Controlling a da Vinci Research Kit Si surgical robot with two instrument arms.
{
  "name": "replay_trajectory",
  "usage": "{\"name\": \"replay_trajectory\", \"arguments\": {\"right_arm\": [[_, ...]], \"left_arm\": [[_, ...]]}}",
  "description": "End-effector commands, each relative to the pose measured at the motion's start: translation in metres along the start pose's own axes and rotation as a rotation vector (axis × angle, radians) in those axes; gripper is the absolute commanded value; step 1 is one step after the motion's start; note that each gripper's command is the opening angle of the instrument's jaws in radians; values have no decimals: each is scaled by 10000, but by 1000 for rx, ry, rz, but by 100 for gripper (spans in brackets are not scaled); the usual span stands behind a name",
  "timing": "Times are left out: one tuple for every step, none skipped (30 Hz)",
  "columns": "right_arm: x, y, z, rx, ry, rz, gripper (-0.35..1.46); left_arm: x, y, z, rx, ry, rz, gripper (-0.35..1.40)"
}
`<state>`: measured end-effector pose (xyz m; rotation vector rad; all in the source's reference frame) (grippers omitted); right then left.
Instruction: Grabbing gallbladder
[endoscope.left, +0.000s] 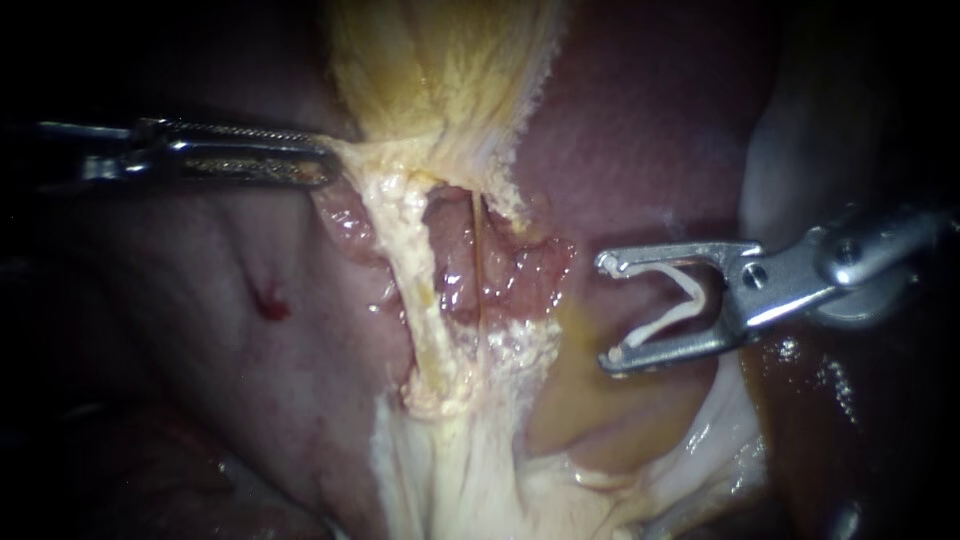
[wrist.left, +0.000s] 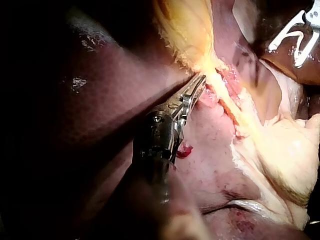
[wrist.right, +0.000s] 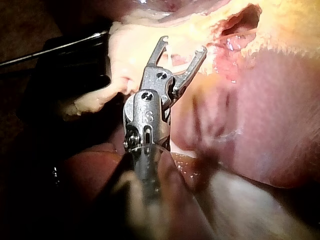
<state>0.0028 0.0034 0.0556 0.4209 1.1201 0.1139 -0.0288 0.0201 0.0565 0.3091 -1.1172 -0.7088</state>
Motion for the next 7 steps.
{"name": "replay_trajectory", "arguments": {"right_arm": [[0, 0, 0, 0, 0, 0, 46], [0, 0, 0, 0, 0, 0, 46], [0, 0, 0, 0, 0, 0, 46], [0, 1, 0, 0, 0, 0, 46], [0, 1, 0, 0, 0, 0, 46], [0, 1, 0, 0, 0, 0, 46], [-1, 1, 0, 0, 0, 0, 46]], "left_arm": [[1, 0, 1, -1, 0, 1, -35], [1, 0, 1, -1, 0, 1, -35], [1, 0, 1, -1, 0, 1, -35], [2, 0, 1, -2, 0, 1, -35], [2, 0, 1, -2, 0, 1, -35], [2, 0, 2, -2, 0, 1, -35], [2, 0, 2, -2, 0, 1, -35]]}}
